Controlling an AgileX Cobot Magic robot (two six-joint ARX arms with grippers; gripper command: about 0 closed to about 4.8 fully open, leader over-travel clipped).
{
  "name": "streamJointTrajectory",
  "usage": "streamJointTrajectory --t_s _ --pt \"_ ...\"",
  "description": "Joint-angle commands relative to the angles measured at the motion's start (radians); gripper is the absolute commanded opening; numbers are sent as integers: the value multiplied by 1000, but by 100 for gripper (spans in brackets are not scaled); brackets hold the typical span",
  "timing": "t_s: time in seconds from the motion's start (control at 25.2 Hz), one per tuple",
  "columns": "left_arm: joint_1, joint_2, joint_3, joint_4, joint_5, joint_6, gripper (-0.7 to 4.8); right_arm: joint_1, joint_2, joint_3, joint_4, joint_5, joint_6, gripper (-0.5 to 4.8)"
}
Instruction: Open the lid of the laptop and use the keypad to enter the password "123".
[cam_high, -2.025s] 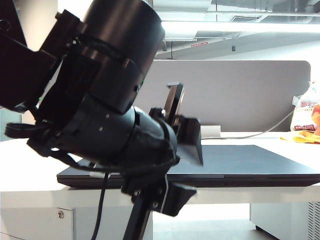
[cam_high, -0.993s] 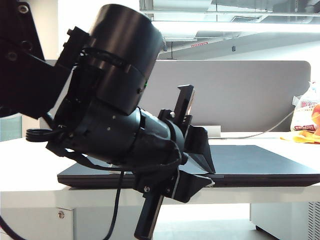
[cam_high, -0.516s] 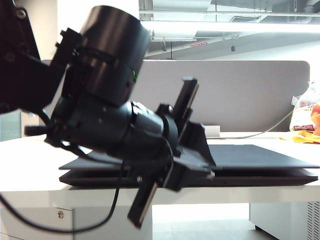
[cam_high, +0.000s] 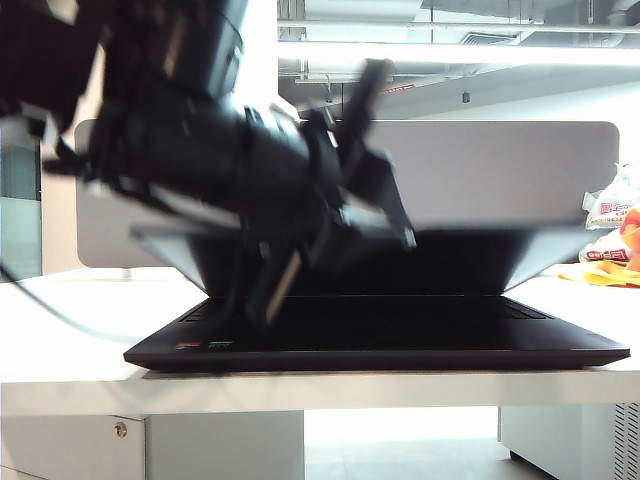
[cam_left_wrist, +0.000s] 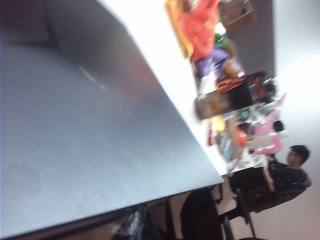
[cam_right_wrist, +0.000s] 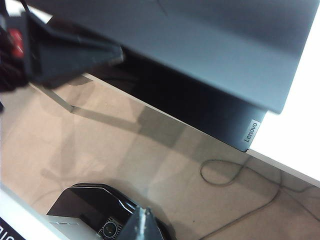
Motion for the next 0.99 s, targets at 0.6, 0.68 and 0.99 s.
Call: streamJointTrajectory --t_s 0.6,0.68,0.99 --pt "193 -169 101 -433 315 263 -5 1 -1 4 13 -1 -2 -5" --pt "184 -169 101 -533 311 331 -5 1 -1 4 13 -1 -2 -5" --pt "187 -174 129 -671 254 492 -5 1 0 3 14 19 2 -5"
